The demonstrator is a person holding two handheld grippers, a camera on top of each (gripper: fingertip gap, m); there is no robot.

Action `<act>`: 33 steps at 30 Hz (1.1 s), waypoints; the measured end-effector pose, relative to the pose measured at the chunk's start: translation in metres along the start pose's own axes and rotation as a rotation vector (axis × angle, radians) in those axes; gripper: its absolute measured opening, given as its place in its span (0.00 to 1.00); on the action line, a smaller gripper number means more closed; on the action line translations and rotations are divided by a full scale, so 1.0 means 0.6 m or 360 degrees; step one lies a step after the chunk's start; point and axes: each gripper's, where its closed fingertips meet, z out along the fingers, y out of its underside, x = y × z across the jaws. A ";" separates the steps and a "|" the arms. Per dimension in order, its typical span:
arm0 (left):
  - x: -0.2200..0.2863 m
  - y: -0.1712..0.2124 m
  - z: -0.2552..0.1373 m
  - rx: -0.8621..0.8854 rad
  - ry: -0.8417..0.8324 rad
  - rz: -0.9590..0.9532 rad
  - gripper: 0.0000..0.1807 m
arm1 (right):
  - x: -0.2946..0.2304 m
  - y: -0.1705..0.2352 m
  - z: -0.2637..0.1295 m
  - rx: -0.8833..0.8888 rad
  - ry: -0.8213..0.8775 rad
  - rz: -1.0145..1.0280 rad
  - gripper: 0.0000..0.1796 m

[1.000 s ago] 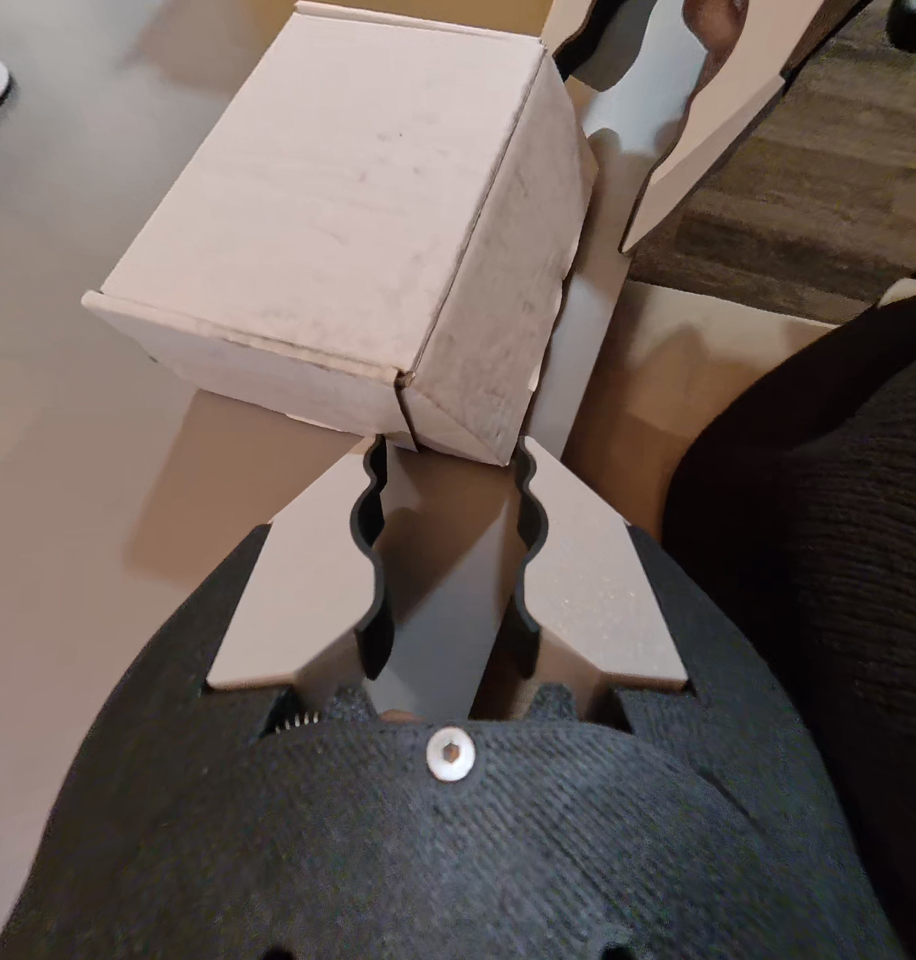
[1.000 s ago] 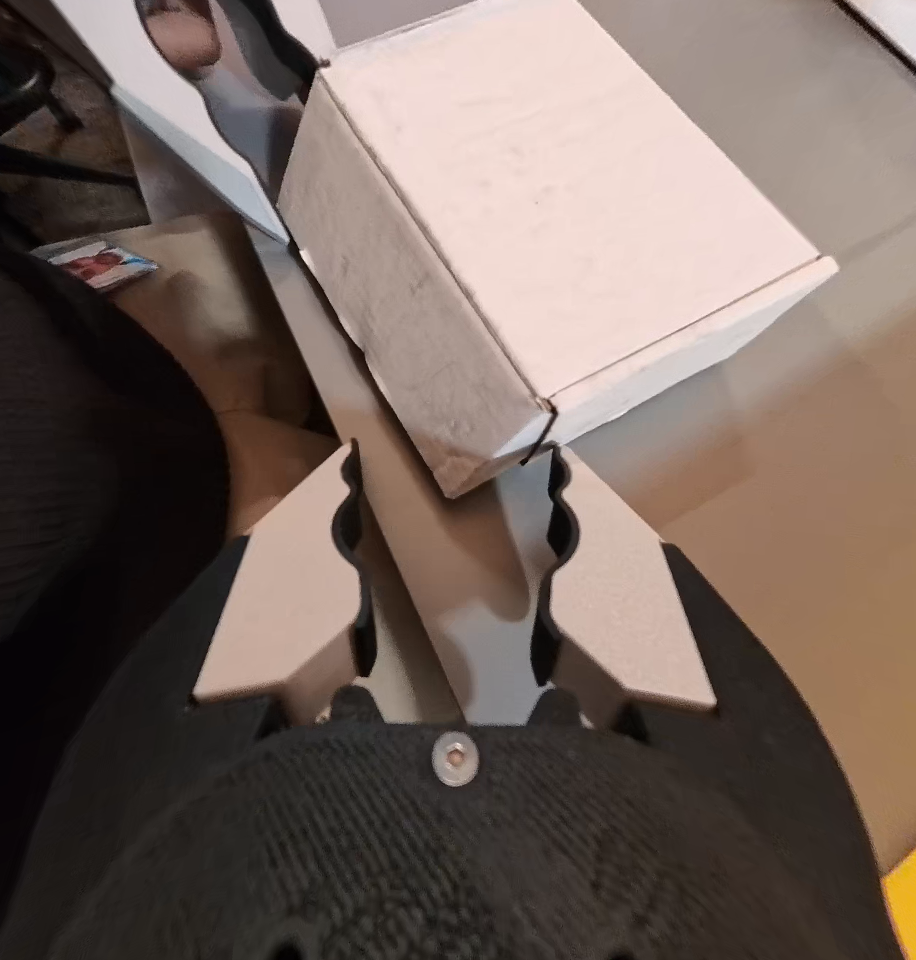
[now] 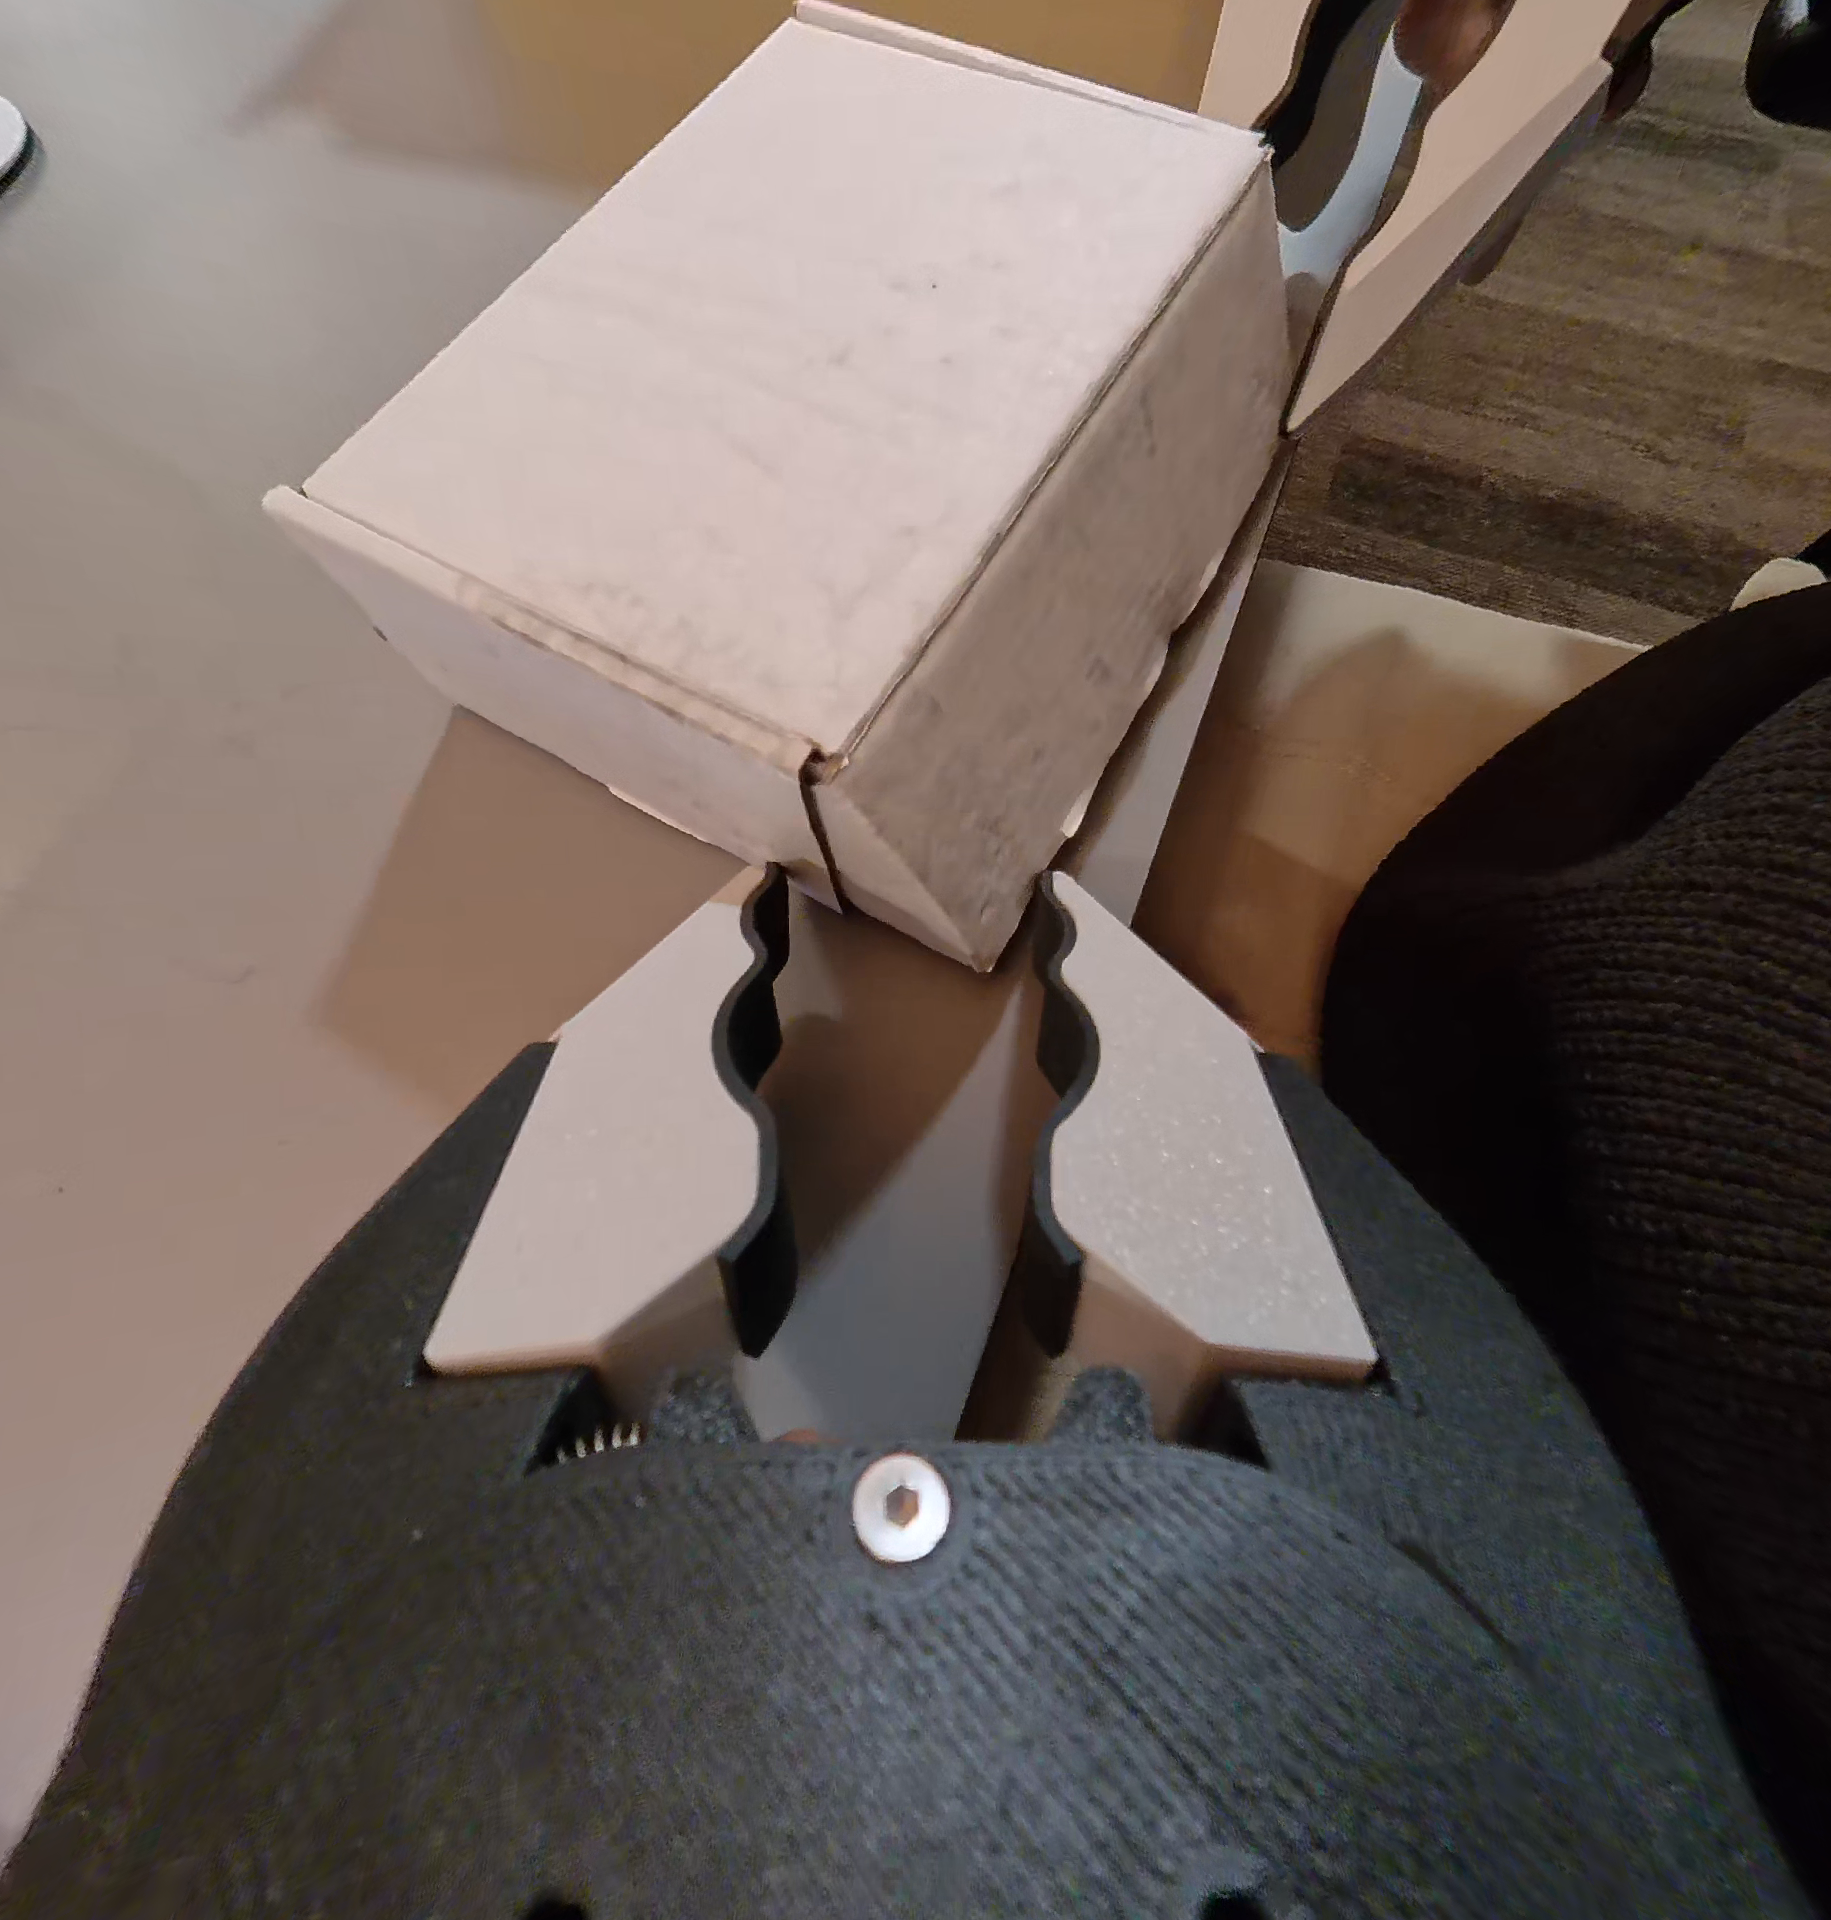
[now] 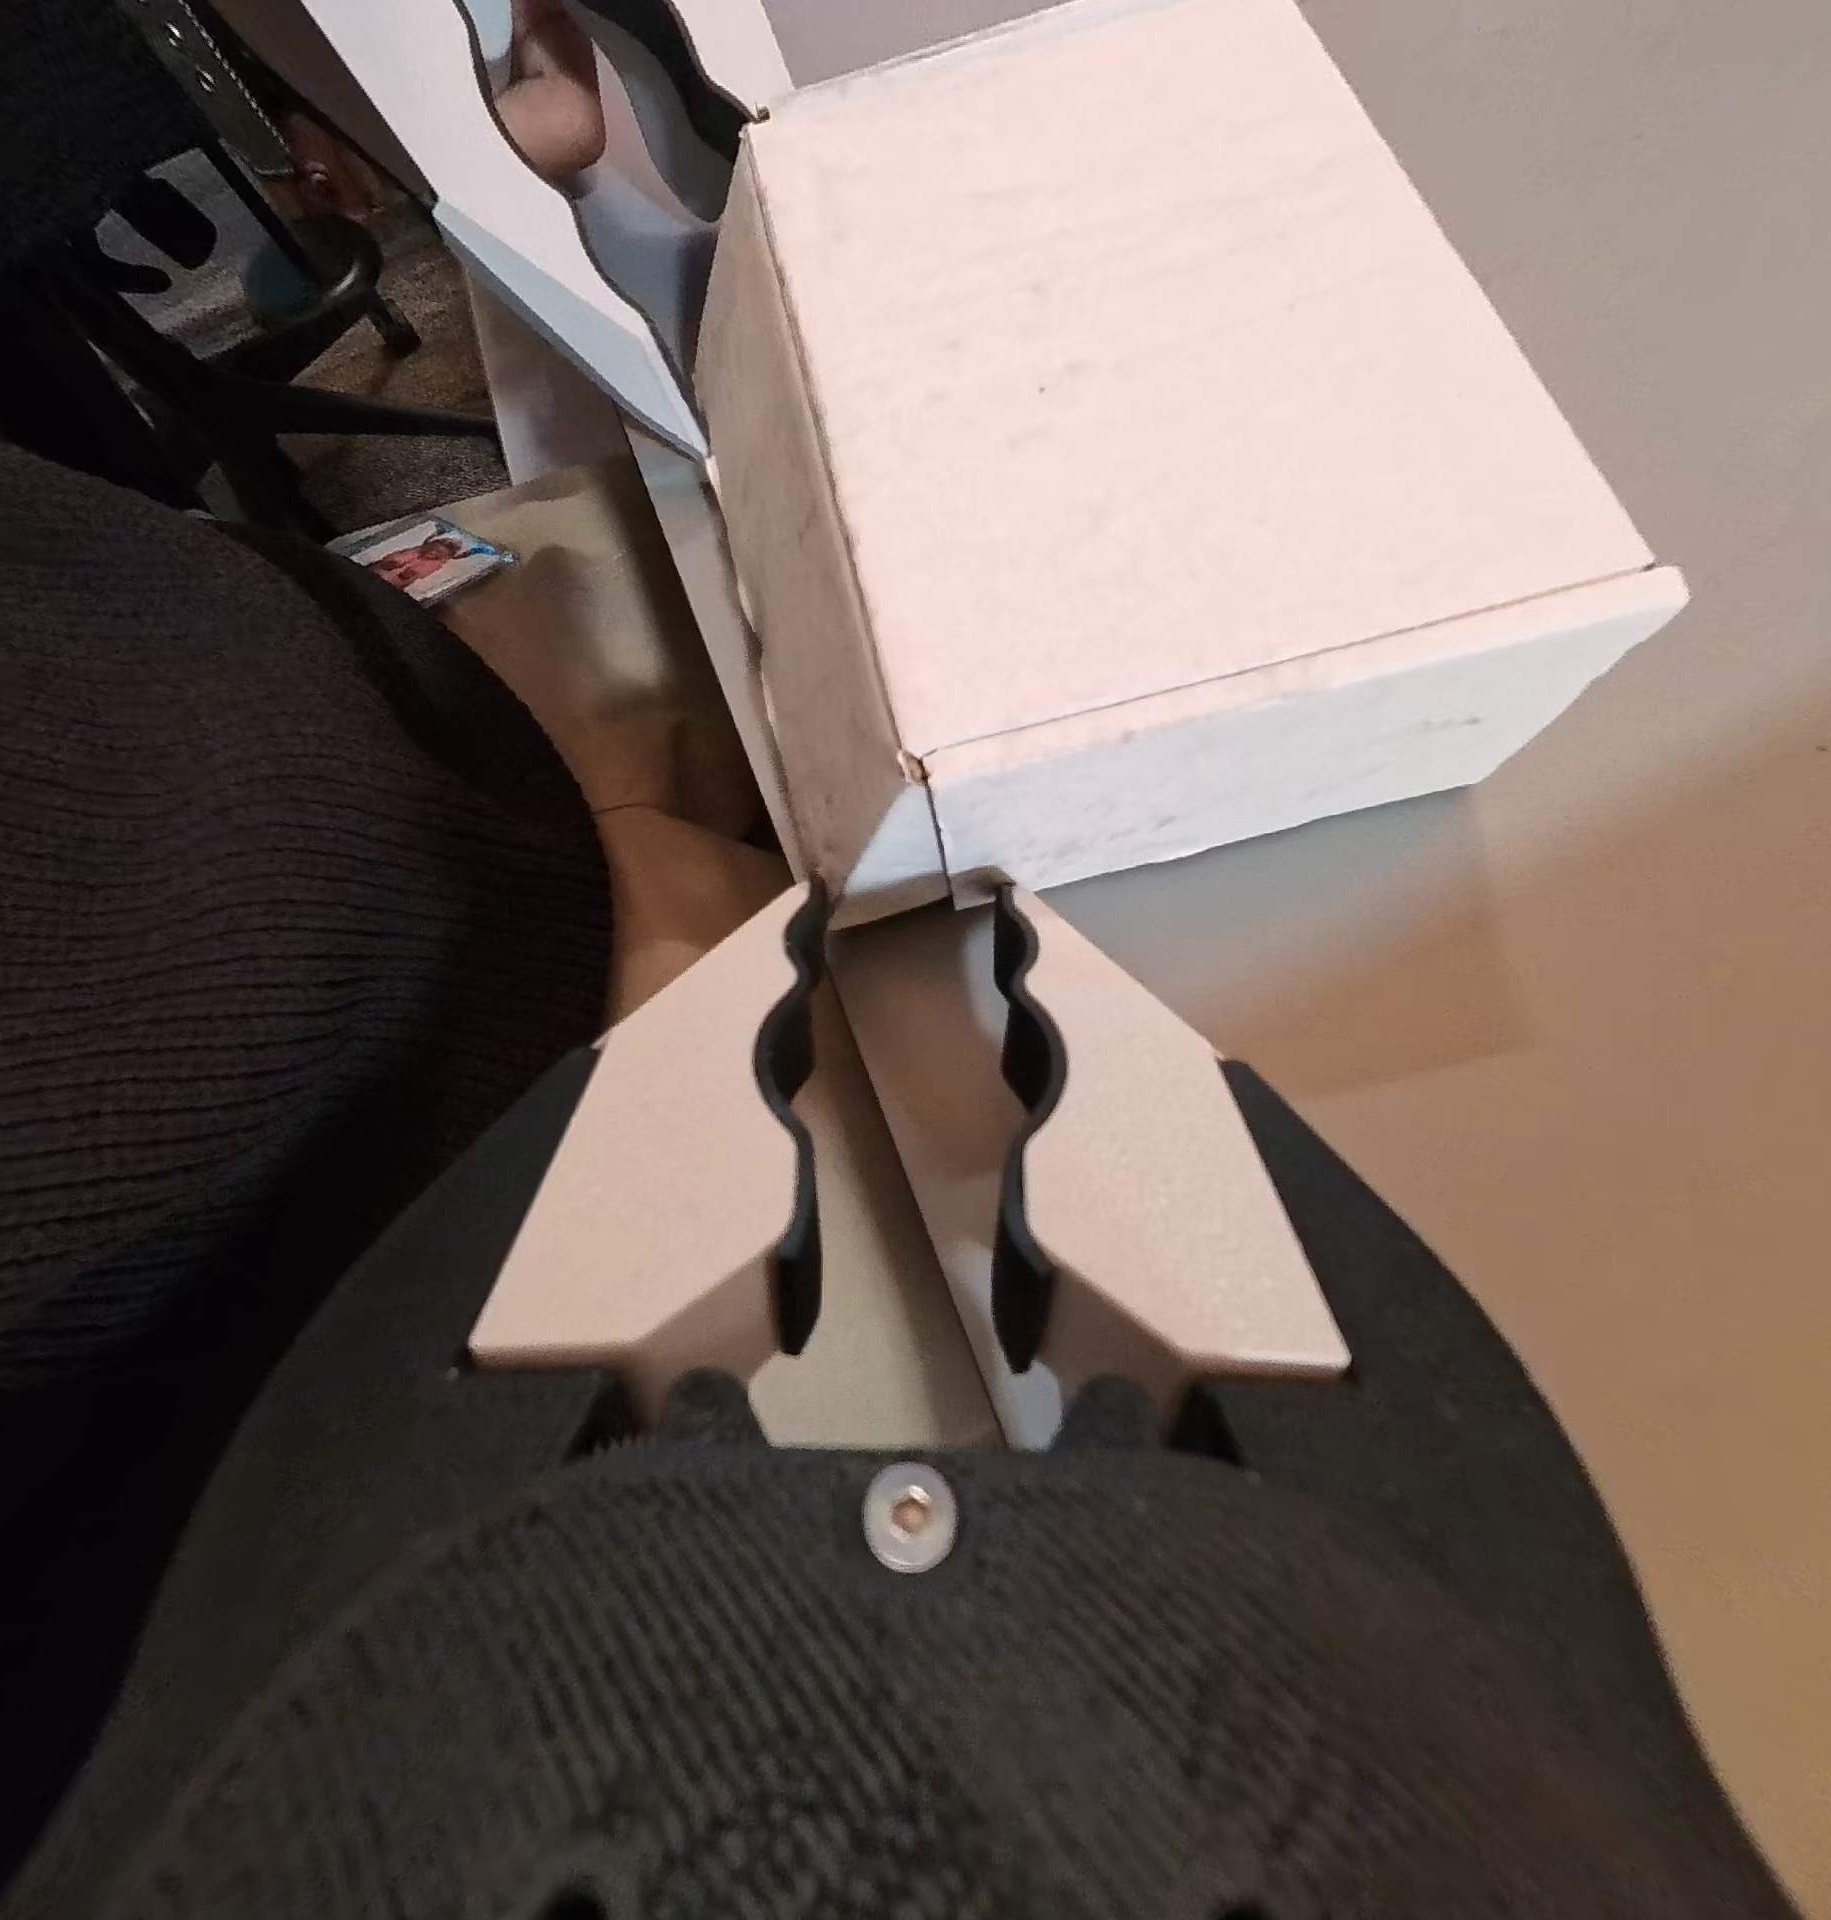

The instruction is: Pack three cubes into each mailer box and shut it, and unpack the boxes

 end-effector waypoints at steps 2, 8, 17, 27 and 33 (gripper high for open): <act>-0.001 0.000 0.000 -0.0002 -0.0006 0.0006 0.25 | 0.001 0.001 0.000 -0.0009 0.0011 -0.0007 0.16; -0.001 -0.001 -0.001 -0.0004 -0.0033 0.0057 0.21 | 0.010 0.002 -0.002 -0.0050 0.0066 -0.0016 0.12; -0.004 -0.010 -0.004 0.0034 -0.0060 0.0076 0.16 | 0.021 -0.002 -0.010 -0.0058 0.0142 -0.0034 0.07; 0.001 0.002 0.001 -0.0041 -0.0063 0.0142 0.13 | 0.022 0.009 -0.004 -0.0097 0.0150 -0.0037 0.07; 0.005 0.006 0.003 -0.0057 -0.0048 0.0161 0.09 | 0.019 0.011 -0.006 -0.0069 0.0106 -0.0034 0.07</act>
